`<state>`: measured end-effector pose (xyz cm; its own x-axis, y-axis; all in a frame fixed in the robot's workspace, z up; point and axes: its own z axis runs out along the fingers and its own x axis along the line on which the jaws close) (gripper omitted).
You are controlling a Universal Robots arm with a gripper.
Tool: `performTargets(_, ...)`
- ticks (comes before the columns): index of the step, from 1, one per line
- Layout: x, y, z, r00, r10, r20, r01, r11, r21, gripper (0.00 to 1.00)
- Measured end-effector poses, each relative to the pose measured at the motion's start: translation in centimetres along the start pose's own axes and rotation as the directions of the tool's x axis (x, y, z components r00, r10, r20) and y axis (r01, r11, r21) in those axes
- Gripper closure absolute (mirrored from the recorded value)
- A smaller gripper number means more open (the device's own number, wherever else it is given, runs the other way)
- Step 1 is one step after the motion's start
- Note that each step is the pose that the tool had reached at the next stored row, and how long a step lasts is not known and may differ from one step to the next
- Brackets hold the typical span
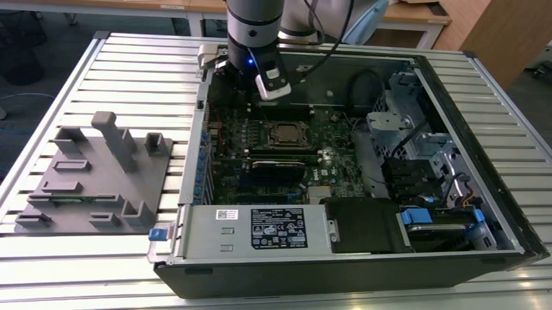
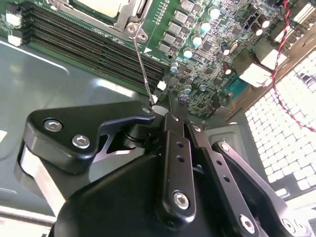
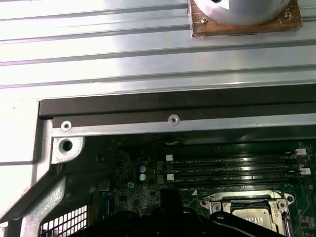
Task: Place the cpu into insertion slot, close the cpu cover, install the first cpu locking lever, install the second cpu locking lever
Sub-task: 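Install the first cpu locking lever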
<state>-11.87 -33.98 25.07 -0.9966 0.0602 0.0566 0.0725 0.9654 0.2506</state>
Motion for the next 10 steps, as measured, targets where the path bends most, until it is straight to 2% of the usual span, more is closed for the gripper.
performTargets(5,-0.17,0.01,0.02,1.0,-0.002,-0.0002,0.002,1.0,-0.0002,0.9)
performTargets(10,-1.27,0.08,-0.01,1.0,-0.001,-0.0003,0.001,1.0,0.0,0.9)
